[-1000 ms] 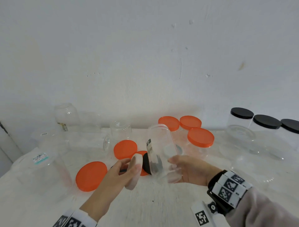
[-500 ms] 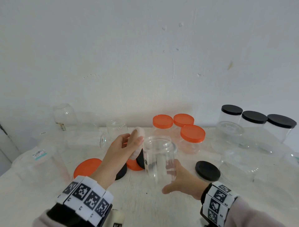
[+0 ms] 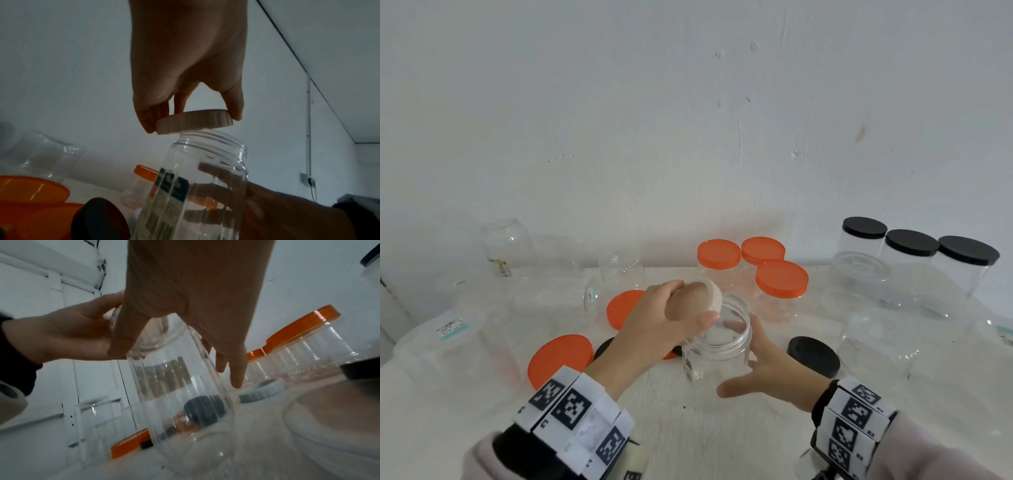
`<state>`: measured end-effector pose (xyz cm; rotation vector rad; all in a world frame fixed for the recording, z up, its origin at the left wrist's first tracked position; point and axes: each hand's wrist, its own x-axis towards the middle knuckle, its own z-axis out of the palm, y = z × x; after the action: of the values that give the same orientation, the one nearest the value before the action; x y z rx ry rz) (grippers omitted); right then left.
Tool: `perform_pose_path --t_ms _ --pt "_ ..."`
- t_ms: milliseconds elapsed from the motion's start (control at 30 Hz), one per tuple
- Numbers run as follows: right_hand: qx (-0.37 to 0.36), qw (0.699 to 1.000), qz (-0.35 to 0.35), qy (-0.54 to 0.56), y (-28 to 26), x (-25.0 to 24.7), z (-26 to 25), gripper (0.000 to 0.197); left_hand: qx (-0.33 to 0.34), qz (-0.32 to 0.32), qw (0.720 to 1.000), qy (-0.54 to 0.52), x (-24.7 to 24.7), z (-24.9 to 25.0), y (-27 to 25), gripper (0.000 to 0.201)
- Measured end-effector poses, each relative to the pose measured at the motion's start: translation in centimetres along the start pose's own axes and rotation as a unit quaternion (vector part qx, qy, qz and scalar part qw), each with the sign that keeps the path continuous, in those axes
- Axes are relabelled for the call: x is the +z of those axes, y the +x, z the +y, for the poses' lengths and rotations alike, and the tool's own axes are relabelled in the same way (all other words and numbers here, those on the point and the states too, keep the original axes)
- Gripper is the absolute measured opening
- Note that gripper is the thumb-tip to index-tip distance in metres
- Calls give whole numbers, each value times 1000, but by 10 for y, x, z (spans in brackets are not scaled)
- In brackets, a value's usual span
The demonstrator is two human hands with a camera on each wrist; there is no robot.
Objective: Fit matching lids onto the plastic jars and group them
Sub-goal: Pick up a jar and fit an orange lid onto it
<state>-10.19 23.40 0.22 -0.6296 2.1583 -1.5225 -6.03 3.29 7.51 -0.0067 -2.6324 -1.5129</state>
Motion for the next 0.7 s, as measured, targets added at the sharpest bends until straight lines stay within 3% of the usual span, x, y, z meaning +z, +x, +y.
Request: perform_pose_path --t_ms 167,333,567,700 --pt "-27 999 21 12 -1 3 -7 97 43 -49 992 111 15 13 6 91" --pt "-41 999 27 9 -2 3 -6 97 65 -67 983 157 26 15 6 90" --pt "-42 999 29 -4 0 3 -5 95 67 -66 985 142 29 11 2 94" --pt "-10 999 -4 -31 -5 -5 -13 104 63 -89 991 83 25 2 3 119"
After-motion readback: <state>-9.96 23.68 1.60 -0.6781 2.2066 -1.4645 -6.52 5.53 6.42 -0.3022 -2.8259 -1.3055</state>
